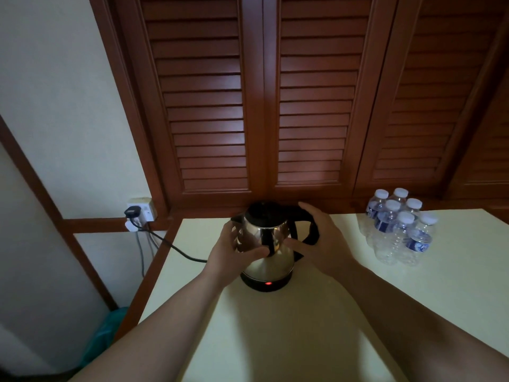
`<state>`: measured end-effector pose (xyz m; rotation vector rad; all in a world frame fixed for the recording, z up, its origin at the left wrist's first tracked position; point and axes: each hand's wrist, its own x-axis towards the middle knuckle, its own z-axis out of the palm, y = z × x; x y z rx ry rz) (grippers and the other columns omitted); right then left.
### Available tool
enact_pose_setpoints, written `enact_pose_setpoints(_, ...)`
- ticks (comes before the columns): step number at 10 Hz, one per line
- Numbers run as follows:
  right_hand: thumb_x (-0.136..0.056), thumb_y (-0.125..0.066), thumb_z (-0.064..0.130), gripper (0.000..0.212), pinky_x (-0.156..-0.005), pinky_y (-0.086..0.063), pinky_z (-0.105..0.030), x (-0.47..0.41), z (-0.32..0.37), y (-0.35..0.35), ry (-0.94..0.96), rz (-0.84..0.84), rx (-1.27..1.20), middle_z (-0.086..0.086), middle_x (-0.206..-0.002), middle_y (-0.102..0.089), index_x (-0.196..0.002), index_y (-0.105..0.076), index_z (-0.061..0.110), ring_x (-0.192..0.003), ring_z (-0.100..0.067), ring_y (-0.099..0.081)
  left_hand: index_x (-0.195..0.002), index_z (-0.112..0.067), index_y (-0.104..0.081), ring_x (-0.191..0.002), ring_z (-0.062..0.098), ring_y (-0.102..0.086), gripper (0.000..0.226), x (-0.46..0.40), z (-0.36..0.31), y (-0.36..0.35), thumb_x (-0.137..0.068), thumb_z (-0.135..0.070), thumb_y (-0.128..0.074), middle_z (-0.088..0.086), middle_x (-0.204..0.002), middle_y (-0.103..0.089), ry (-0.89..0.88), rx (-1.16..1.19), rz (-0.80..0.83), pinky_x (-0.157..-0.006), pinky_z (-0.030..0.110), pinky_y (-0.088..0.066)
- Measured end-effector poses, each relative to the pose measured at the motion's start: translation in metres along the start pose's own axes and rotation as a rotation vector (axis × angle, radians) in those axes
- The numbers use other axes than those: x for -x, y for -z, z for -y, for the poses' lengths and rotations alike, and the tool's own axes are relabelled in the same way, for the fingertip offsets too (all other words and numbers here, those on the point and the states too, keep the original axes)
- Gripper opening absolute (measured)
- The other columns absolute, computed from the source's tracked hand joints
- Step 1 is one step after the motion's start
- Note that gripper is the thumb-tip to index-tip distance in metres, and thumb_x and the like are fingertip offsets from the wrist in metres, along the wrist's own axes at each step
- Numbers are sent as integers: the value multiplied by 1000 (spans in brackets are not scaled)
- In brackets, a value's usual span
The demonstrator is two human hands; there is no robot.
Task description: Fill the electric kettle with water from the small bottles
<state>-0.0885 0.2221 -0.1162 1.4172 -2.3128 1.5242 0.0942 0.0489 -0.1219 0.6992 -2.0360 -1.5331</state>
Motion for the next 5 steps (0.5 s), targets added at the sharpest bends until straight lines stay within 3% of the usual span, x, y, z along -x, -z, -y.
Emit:
enact_pose_setpoints(2,-76,-78,64,99,-124,-31,-52,7,12,4,-40,55,25,11,-169,-25,-146,-8,72,-156,-13,-22,-125,-50,-48,-120,7,-62,77,5,-7,0,-69,-29,-96,-23,-122,-64,-6,-23,-8,-102,36,-54)
enact_pose_setpoints(3,-81,-79,58,106,-126,-26,-52,12,15,6,-73,76,87,7,-172,-19,-152,0,61,-159,-14,-13,-116,-55,-46,-119,1,-57,68,16,-15,1,-73,-33,-95,-32,-117,-58,-1,-123,11,-100,31,-50)
enact_pose_setpoints(4,-82,-81,54,110,-126,-27,-49,31,11,5,-125,35,85,3,-171,-21,-160,-4,46,-158,-17,-19,-138,-48,-44,-121,-2,-49,81,45,-19,7,-74,-40,-93,-37,-124,-46,-13,-312,12,-92,23,-42)
enact_pose_setpoints(5,-84,-79,53,105,-125,-20,-36,71,5,0,-201,110,174,6,-171,-19,-163,-11,41,-158,-17,-16,-160,-33,-27,-137,0,-43,105,82,-9,8,-77,-48,-88,-27,-145,-40,-7,-480,-11,-98,11,-31)
